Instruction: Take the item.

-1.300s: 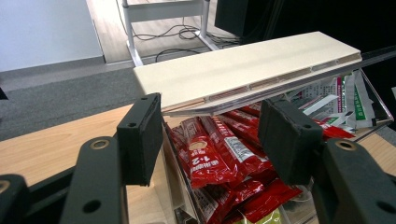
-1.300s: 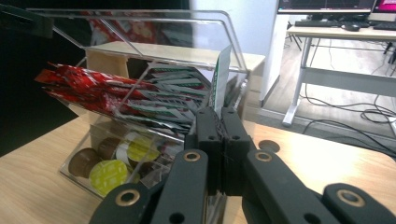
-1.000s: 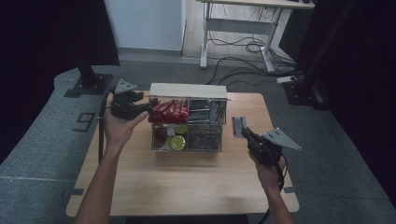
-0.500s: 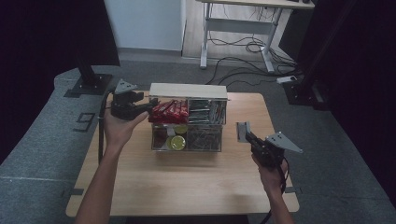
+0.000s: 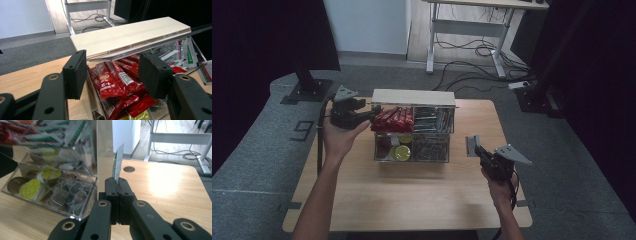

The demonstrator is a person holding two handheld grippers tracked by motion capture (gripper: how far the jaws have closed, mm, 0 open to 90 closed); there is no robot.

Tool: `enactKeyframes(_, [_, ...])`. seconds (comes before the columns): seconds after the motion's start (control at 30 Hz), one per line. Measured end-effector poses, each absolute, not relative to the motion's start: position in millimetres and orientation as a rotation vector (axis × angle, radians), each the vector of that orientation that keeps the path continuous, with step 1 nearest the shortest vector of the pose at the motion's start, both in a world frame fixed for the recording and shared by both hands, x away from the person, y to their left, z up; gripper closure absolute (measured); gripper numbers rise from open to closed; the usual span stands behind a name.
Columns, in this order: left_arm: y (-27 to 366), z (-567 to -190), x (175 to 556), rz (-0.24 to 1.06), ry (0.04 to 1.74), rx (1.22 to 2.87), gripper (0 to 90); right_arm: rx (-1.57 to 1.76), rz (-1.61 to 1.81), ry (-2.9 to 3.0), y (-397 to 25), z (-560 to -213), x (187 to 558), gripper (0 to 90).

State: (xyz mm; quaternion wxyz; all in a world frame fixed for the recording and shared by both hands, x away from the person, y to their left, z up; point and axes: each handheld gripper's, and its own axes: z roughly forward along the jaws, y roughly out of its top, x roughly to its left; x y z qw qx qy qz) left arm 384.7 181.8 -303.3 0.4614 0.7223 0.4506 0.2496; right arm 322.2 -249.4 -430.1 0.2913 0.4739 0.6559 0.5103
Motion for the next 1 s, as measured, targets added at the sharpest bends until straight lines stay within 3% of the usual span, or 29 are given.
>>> enactKeyframes(1.0, [180,-304,383,0.616,1.109,1.783,40.8,1.473,1.182,1.806,-270,-510,351,88.5])
